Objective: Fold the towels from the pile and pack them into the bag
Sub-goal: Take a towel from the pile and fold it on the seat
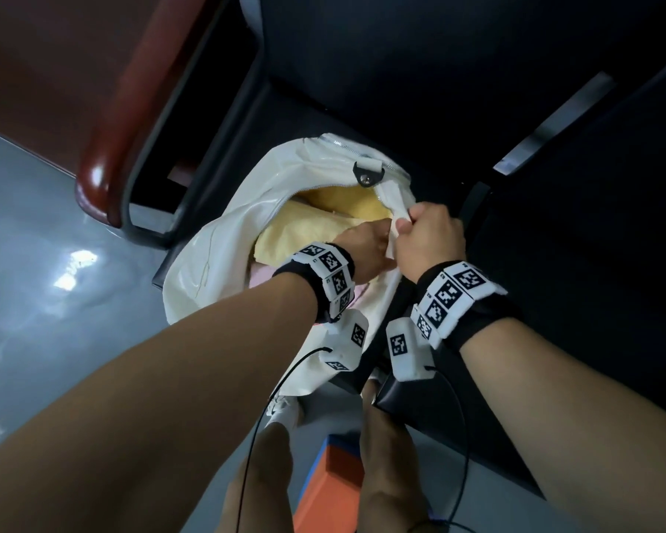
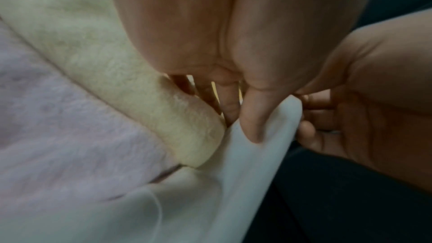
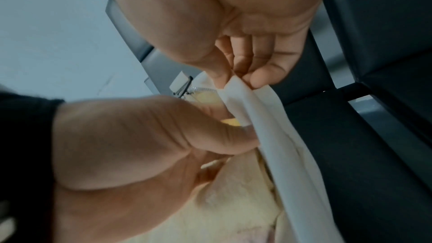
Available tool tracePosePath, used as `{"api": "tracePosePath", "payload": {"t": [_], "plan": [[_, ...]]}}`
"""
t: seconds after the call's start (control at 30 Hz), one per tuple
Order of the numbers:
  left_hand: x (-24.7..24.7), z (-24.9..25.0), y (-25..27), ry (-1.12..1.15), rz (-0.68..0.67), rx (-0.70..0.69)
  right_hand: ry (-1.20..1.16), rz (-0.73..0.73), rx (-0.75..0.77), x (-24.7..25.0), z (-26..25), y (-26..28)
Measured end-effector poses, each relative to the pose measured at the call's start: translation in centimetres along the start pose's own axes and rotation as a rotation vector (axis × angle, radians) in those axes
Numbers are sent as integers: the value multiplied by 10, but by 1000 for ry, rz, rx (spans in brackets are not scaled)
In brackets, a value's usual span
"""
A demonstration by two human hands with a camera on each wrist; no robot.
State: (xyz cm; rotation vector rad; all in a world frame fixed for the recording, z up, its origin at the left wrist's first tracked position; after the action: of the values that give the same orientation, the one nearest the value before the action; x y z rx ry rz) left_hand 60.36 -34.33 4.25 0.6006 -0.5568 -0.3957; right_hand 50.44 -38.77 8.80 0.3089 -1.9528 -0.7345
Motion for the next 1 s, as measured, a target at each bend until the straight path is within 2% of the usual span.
{"api": "tracePosePath", "payload": {"t": [0.1,0.23,0.4,0.53,0.6,0.8,0.93,1.0], "plan": [[8,0,4,36,4,12,-54,1,-7,7,2,2],[18,5,19,-29,36,-47,-13,12,-5,10,4,1],[22,12,44,-62,166,-110,-23,54,21,10,-13,8],[25,0,55,35,208,-52,-62,90,103,14,-32,6],[35,-10,53,87,275,6,-57,106,138,17,-40,0],[63,-31,14,612,485,128,-87,92,206,25,-62,-23],[62,-34,-8,787,550,175,-89,30,249,17,-74,-34],[65,-33,-11,804,575,200,-94,28,254,14,-76,-41]]}}
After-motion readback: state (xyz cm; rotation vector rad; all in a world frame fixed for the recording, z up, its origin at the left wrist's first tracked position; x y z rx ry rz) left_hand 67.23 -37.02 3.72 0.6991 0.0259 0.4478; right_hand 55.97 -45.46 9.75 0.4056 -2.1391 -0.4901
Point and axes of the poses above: each hand's wrist, its own y-axis away from the middle knuckle, its own x-axis out of the back of the hand, z = x × y, the point moved 9 cm from there along -y, towards the middle knuckle, and after that the axes turned 7 degrees about -x, right-handed, at the moved point
